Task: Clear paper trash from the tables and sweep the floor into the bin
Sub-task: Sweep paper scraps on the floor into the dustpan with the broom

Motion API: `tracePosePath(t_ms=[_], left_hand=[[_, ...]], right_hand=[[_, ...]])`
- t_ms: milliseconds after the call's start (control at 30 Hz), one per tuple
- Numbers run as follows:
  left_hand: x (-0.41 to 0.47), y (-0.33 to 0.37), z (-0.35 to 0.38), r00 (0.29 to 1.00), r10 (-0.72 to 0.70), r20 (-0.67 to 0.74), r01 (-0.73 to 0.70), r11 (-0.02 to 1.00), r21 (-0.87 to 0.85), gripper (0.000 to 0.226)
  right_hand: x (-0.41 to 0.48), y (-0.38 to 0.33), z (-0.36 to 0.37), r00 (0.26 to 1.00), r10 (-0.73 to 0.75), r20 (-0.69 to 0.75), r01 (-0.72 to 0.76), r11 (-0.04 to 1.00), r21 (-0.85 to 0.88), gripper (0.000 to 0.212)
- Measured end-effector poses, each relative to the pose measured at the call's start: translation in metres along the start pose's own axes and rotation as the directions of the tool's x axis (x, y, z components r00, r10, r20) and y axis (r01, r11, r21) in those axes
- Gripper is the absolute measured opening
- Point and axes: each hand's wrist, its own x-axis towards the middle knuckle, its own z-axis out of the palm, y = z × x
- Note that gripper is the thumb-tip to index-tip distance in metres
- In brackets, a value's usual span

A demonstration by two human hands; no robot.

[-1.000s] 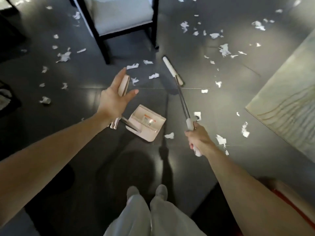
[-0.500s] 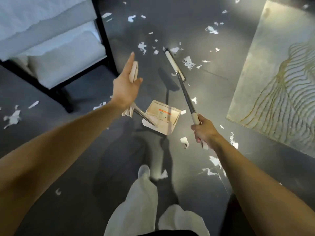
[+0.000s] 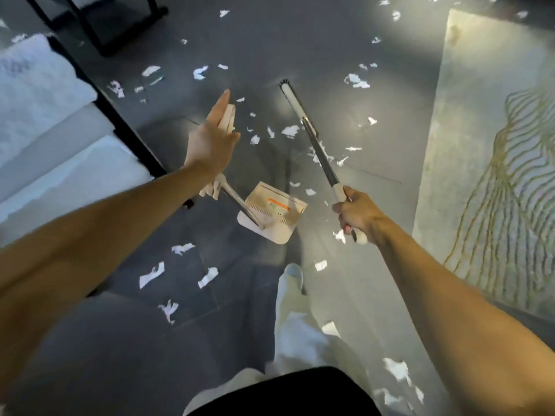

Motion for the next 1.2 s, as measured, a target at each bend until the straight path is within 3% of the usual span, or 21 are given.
tracePosePath(t_ms=[33,67,233,400,800,1067,1200], left_hand=[[0.032,0.001,0.001,0.999,0.032,-0.008,-0.030,0.992,0.120,0.053],[0.064,0.005,0.000,1.000,0.025,-0.017,-0.023,0.991,0.129,0.053],[0.201,0.012,-0.016,0.987,-0.141,-0.077,0.131,0.984,-0.123,0.067],[0.337,0.004,-0.021,0.974,-0.189,-0.126,0.160,0.964,-0.213,0.068],[0.723,-0.017,-0.016,0.976,-0.179,-0.125,0.153,0.970,-0.190,0.069],[0.992,-0.029,0.020,0.950,-0.259,-0.175,0.212,0.945,-0.248,0.068],[1.125,-0.031,0.029,0.936,-0.297,-0.192,0.261,0.946,-0.191,0.067]], right_hand=[[0.026,-0.024,-0.006,1.000,-0.002,0.013,0.002,1.000,-0.005,0.040],[0.052,-0.048,-0.012,1.000,0.000,0.027,0.001,1.000,-0.004,0.040],[0.162,-0.157,-0.029,0.997,-0.036,0.061,0.042,0.995,-0.095,0.037],[0.275,-0.252,-0.030,0.991,-0.069,0.114,0.085,0.986,-0.143,0.037],[0.557,-0.491,-0.039,0.988,-0.057,0.147,0.086,0.976,-0.199,0.042],[0.789,-0.656,-0.077,0.979,-0.091,0.181,0.139,0.951,-0.275,0.039],[0.902,-0.756,-0.106,0.965,-0.101,0.242,0.180,0.926,-0.331,0.045]])
